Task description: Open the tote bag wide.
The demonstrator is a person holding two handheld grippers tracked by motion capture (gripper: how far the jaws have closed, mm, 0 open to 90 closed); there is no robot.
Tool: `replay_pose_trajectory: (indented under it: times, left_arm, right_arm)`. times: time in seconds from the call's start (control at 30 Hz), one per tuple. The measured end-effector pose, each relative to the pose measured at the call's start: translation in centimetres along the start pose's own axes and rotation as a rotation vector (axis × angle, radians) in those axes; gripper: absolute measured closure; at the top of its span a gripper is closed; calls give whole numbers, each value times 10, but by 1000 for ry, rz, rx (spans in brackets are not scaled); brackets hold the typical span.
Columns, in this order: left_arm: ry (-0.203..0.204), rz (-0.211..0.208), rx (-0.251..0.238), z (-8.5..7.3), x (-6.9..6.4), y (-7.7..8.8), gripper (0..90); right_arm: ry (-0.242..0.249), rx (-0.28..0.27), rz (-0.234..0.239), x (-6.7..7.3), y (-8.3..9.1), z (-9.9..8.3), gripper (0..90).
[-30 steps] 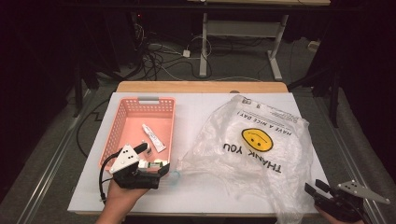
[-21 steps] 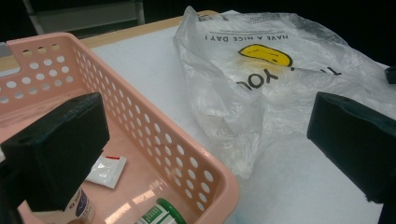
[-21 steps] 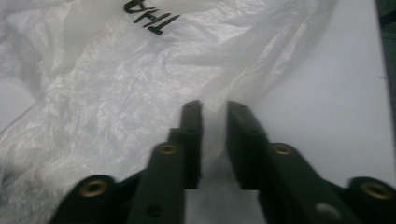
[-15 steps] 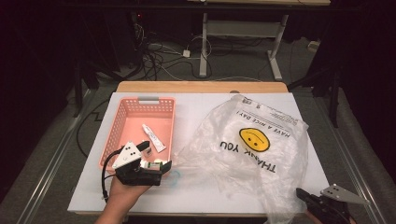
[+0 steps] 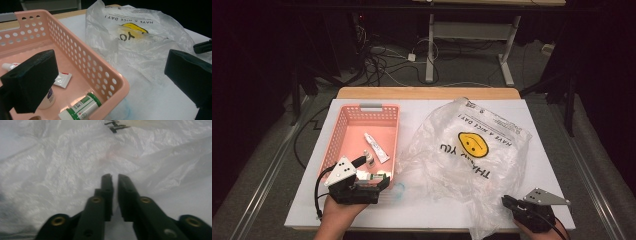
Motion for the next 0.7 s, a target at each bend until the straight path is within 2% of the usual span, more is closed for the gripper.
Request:
replay_pose_trajectory:
  times: [0.07, 0.1, 0.13, 0.17, 0.27, 0.3, 0.33, 0.4, 0.43, 0.47, 0.5, 0.57, 0.63, 0.67, 0.7]
  left_arm:
    - [-4, 5, -1, -2, -1, 3, 0]
    - [-4, 5, -1, -2, -1, 3, 0]
    - [-3, 5, 1, -3, -2, 5, 0]
    - [-2, 5, 5, -5, -2, 5, 0]
    - [0, 13, 12, -8, -2, 7, 0]
    - [0, 13, 12, -8, -2, 7, 0]
    - [-2, 16, 13, -8, -2, 7, 0]
    - [-11, 19, 11, -7, -4, 9, 0]
    - [-11, 19, 11, -7, -4, 9, 0]
    - [-15, 21, 11, -7, -5, 9, 0]
    - [-18, 24, 10, -6, -5, 10, 0]
    - [-19, 25, 8, -5, -5, 11, 0]
    - [-17, 31, 6, -5, -4, 10, 0]
    - [-14, 33, 6, -5, -4, 10, 0]
    - [-9, 32, 5, -5, -3, 10, 0]
  right_arm:
    - [0, -58, -10, -3, 10, 8, 697]
    - [0, -58, -10, -3, 10, 8, 697]
    - [-4, -92, -18, -5, 16, 12, 662]
    - [-29, -151, -21, -10, 25, 20, 638]
    - [-43, -195, -43, -26, 29, 31, 610]
    - [-43, -195, -43, -26, 29, 31, 610]
    - [-43, -203, -84, -46, 26, 42, 600]
    - [-60, -202, -127, -73, 18, 53, 578]
    - [-60, -202, -127, -73, 18, 53, 578]
    - [-67, -199, -146, -88, 13, 58, 571]
    - [-101, -195, -185, -117, 0, 68, 528]
    - [-132, -185, -215, -144, -16, 77, 473]
    - [-175, -176, -239, -166, -31, 84, 412]
    - [-175, -176, -239, -166, -31, 84, 412]
    - [-195, -163, -239, -176, -39, 87, 371]
Point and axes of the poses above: each handheld gripper's, and its own axes: y roughly backward along the jaws, z roughly out of its top, x roughly to its left, the point moved 7 cm from there along -y, roughly forward along the jaws, and after that the axes turned 5 degrees about z, right-handed, at the moved point
